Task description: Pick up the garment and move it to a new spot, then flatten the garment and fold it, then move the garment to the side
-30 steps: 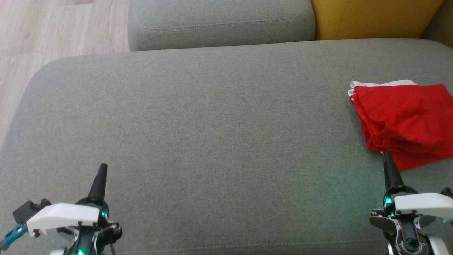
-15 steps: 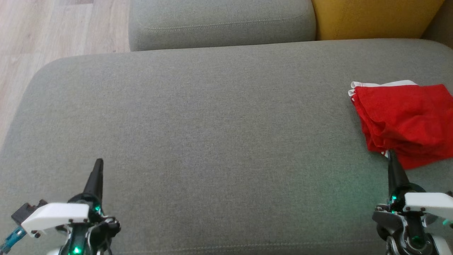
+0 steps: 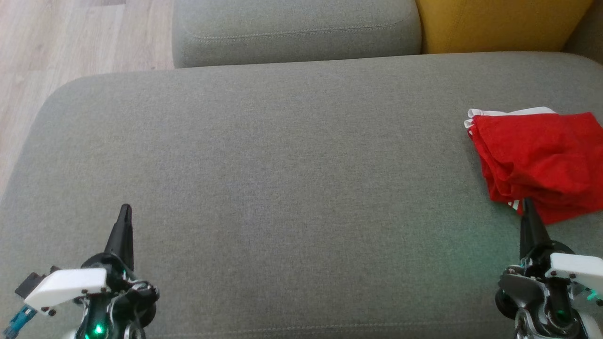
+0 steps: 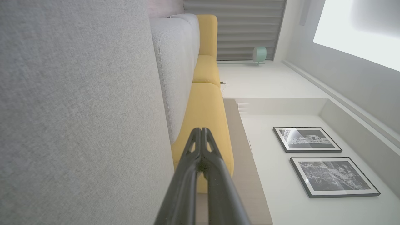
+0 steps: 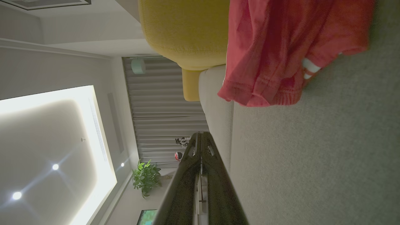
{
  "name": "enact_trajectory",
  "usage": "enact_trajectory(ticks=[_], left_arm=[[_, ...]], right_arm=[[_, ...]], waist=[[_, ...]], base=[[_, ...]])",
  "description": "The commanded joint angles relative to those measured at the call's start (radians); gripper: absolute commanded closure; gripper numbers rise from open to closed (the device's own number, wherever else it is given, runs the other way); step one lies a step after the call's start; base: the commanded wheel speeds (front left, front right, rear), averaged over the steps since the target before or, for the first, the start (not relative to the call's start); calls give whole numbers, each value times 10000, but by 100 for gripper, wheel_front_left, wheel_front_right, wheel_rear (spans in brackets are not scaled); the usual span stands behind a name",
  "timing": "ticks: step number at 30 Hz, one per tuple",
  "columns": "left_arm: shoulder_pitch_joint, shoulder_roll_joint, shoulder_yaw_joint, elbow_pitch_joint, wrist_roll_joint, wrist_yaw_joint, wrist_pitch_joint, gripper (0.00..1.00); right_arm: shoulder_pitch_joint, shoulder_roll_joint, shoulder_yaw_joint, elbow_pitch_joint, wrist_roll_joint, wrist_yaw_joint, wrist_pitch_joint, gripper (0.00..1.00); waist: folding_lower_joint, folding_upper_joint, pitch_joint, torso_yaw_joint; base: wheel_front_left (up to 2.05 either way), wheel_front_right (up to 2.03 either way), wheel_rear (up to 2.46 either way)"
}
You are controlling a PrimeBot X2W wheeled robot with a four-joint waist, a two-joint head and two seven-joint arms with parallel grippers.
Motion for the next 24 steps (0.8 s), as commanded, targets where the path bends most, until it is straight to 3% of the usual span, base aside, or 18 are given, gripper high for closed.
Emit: enact_trajectory(ticks=[1, 24], left_arm=[[-542, 65, 408, -259, -27, -73, 42, 100], [-546, 29, 459, -258, 16, -73, 83, 100]], right_arm=[[-487, -186, 178, -293, 80, -7, -15, 100], [-493, -140, 112, -289, 25, -7, 38, 100]], waist=[[0, 0, 0, 0], [0, 0, 0, 0]], base=[[0, 0, 0], [0, 0, 0]])
